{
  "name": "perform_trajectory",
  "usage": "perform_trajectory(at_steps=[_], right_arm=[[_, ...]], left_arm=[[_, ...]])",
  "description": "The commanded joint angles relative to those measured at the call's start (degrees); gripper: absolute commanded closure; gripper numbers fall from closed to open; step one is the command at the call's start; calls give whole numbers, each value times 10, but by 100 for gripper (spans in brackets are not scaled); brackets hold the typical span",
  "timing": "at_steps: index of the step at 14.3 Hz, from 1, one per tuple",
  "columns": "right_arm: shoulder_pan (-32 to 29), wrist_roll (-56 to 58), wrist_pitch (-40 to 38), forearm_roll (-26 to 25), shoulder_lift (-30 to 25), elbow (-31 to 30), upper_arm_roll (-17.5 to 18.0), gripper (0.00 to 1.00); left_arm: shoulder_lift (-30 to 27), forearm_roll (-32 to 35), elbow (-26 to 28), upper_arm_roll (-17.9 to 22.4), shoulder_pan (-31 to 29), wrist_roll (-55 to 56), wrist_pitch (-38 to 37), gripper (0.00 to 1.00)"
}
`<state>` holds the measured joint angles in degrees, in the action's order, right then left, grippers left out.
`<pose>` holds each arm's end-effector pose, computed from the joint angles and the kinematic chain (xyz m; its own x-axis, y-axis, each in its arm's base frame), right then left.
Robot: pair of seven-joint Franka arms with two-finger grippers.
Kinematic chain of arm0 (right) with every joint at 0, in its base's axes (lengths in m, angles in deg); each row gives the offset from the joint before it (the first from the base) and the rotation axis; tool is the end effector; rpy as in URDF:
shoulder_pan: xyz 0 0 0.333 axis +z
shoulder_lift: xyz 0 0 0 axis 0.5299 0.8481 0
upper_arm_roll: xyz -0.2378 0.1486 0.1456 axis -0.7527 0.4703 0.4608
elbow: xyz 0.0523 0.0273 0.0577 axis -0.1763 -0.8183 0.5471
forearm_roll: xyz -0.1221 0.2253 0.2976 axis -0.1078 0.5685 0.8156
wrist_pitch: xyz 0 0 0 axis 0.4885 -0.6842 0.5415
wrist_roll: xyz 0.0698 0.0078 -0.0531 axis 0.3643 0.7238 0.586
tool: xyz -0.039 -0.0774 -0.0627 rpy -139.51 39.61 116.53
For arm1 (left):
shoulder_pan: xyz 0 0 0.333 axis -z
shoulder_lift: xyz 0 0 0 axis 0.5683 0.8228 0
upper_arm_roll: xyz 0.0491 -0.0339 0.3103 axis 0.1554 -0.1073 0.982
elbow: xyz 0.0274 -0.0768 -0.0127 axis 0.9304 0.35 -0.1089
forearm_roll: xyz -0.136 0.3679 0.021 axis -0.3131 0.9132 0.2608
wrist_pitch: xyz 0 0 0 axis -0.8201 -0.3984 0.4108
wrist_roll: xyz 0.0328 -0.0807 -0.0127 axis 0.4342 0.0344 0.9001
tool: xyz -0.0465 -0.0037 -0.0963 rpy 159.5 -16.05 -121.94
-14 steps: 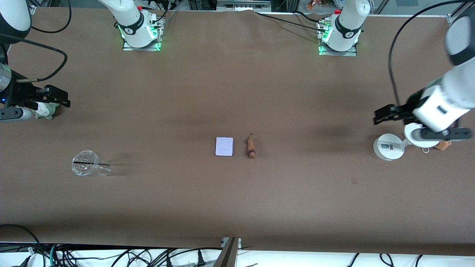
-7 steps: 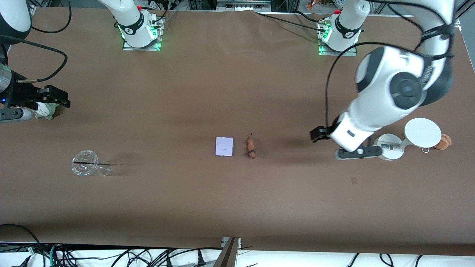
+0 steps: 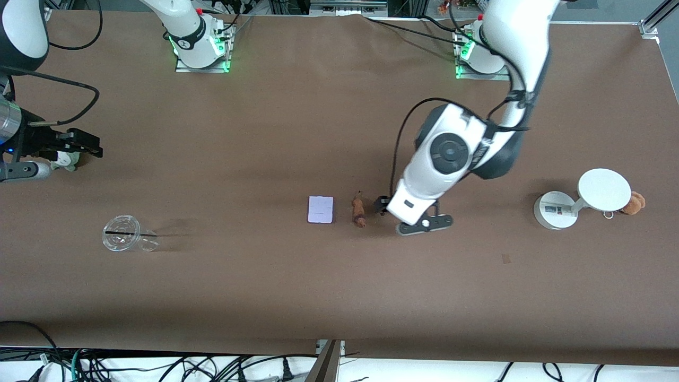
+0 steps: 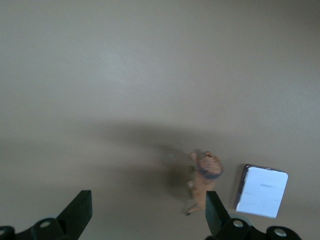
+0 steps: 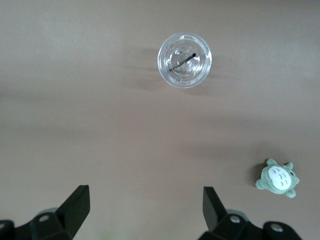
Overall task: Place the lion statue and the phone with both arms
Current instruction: 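Reach the left gripper over the brown lion statue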
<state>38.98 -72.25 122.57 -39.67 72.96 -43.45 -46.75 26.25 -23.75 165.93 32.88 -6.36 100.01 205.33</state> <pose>0.6042 -0.0107 0.5457 0.9876 0.1055 -0.1163 0.1076 -0.9941 0.0119 0.6258 -0.3684 0.3179 0.9716 0.2354 -0.0233 0.2366 -0.9649 0.1142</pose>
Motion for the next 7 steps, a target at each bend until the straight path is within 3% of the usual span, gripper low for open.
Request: perform_trajectory(at_steps=[1, 7], right_arm=[[6, 2, -3, -9, 16, 6, 3, 0], [4, 6, -11, 0, 23, 6, 3, 0]], left_arm=[[48, 9, -19, 16, 42, 66, 57, 0], [84, 35, -19, 16, 67, 133, 102, 0]])
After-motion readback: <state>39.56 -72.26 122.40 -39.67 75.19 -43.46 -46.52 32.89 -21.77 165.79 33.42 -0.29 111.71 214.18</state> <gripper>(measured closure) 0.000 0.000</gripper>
